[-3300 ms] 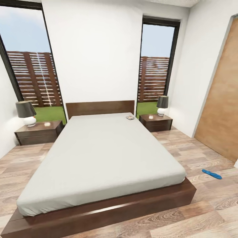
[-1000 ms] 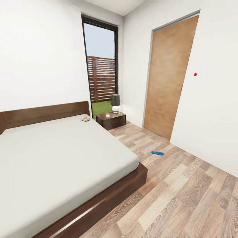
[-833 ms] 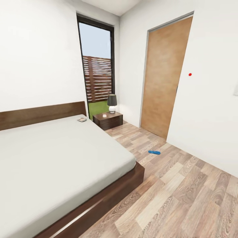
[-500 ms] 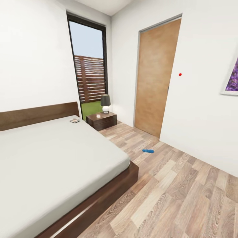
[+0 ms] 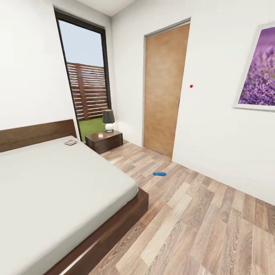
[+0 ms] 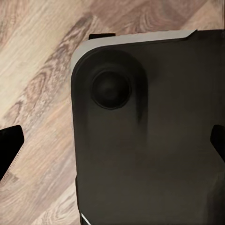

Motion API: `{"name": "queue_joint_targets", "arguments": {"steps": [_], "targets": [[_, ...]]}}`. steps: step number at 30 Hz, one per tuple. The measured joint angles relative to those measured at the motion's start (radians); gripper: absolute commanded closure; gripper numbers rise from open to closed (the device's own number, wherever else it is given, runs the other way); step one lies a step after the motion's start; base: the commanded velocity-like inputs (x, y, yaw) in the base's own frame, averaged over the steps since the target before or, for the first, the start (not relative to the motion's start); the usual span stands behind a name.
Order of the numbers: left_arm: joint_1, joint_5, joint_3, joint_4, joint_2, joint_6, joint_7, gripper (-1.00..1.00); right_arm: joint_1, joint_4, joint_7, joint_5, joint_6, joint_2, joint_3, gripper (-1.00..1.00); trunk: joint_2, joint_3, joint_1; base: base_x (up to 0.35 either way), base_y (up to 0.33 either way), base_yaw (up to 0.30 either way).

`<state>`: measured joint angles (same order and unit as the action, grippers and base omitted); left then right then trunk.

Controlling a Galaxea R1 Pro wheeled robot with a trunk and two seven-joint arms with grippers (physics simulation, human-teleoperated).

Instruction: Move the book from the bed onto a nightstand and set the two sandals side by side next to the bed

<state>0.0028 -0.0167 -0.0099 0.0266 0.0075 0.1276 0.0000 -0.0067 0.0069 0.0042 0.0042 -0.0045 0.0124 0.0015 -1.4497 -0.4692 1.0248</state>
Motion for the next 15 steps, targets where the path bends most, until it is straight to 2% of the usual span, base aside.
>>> {"name": "queue_joint_targets", "arguments": {"steps": [15], "targets": [[0.0,0.0,0.001,0.0,0.0,0.008,0.0,-1.0,0.0,0.0,0.0,-0.001,0.0,0.0,0.0,-1.0,0.0,0.0,0.0,0.166,-0.114,-0.209]]}}
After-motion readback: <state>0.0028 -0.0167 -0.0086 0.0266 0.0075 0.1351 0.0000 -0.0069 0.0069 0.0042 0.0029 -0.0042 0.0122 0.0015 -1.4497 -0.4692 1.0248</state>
